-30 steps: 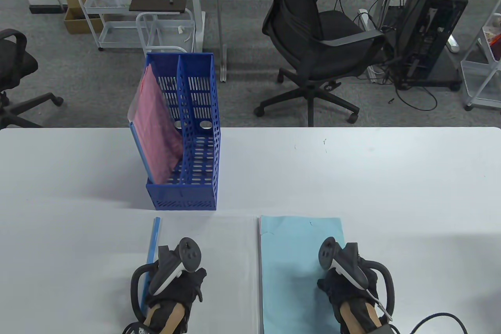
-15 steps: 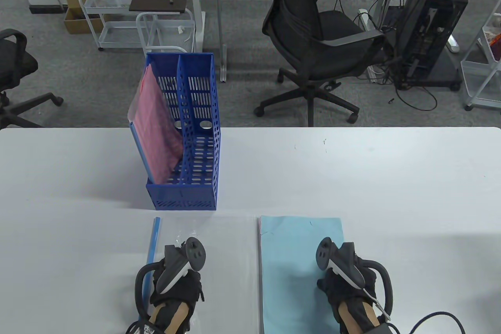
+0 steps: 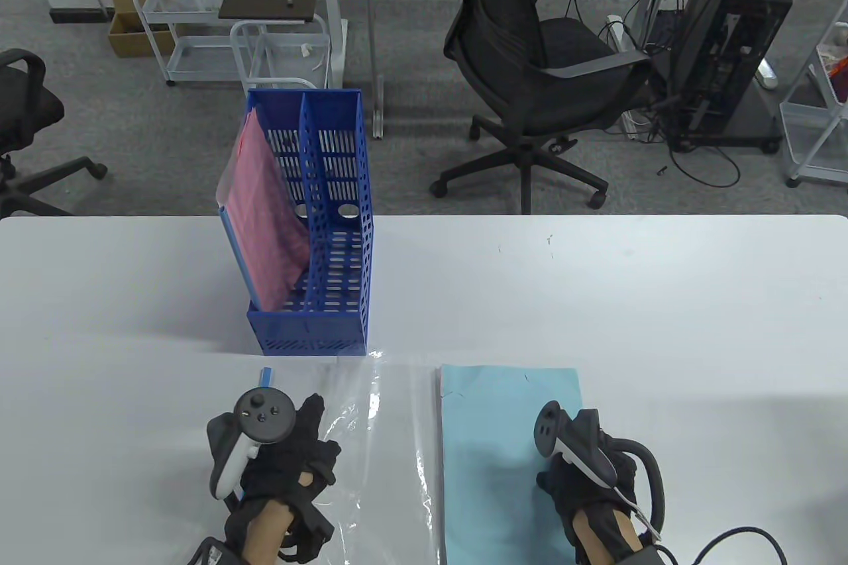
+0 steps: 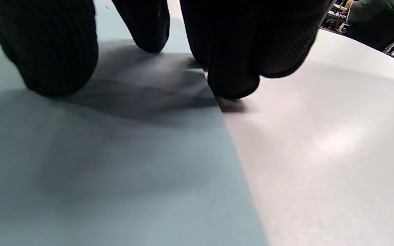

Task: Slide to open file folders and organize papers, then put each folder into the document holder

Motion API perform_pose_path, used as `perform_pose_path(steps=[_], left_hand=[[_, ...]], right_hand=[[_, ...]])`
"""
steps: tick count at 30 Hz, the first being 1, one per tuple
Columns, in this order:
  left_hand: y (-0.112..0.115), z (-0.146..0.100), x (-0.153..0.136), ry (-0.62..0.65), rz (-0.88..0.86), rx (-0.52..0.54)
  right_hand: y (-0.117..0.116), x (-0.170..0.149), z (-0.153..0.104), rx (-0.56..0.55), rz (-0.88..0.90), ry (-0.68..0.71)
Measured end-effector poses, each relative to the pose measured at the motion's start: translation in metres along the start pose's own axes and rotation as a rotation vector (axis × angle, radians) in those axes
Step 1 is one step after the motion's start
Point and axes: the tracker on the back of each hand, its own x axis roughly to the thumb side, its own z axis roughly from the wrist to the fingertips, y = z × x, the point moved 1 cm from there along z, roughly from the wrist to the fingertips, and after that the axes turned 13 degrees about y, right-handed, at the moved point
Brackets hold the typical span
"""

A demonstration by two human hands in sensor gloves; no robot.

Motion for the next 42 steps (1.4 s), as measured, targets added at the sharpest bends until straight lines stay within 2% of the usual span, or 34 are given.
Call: perform_pose_path(steps=[1, 4, 9, 12, 13, 15, 17, 19, 20, 22, 23, 25, 28, 35, 37, 40, 42], left_hand=[[-0.001, -0.001, 0.0, 0.032, -0.13, -0.024], [0.007, 0.002, 0.004, 0.098, -0.35, -0.091], [0.045, 0.017, 0.027, 0.15, -0.418, -0.176], [0.075, 0.03, 0.042, 0.244, -0.422, -0.322], [0.087, 0.035, 0.045, 0.262, -0.439, -0.401], [0.101, 0.039, 0.045, 0.237, -0.494, -0.482], [0.109, 0.039, 0.044, 0.153, -0.391, -0.401], [0.11, 0.037, 0.049, 0.042, -0.076, -0.244], [0.112, 0.038, 0.055, 0.023, 0.17, -0.183], [0.12, 0.042, 0.065, -0.017, 0.477, -0.167], [0.125, 0.045, 0.068, -0.033, 0.53, -0.18], [0.138, 0.051, 0.076, -0.032, 0.568, -0.129], [0.151, 0.062, 0.082, -0.051, 0.667, -0.115], [0.157, 0.074, 0.087, -0.123, 0.506, -0.028], [0.159, 0.075, 0.09, -0.149, 0.51, -0.013], [0.161, 0.076, 0.092, -0.15, 0.494, 0.029], [0.16, 0.077, 0.089, -0.15, 0.422, 0.039]], right_hand=[[0.0, 0.0, 0.0, 0.0, -0.001, 0.001], [0.0, 0.0, 0.0, 0.001, -0.002, 0.003], [0.0, 0.0, 0.001, 0.0, -0.005, 0.005], [0.0, 0.0, 0.001, -0.004, -0.007, 0.009], [0.0, 0.0, 0.001, -0.008, -0.009, 0.013], [0.0, 0.0, 0.001, -0.011, -0.011, 0.017], [0.0, 0.0, 0.001, -0.013, -0.011, 0.02], [0.0, -0.001, 0.001, -0.014, -0.01, 0.02], [0.0, 0.0, 0.001, -0.017, -0.01, 0.021], [0.0, 0.0, 0.001, -0.023, -0.012, 0.022], [0.0, 0.0, 0.001, -0.025, -0.013, 0.022], [0.0, 0.0, 0.002, -0.033, -0.016, 0.024], [0.0, 0.001, 0.002, -0.046, -0.023, 0.028], [0.0, 0.002, 0.002, -0.079, -0.044, 0.048], [0.0, 0.003, 0.002, -0.089, -0.049, 0.052], [0.0, 0.004, 0.002, -0.093, -0.053, 0.053], [0.0, 0.004, 0.003, -0.093, -0.054, 0.053]])
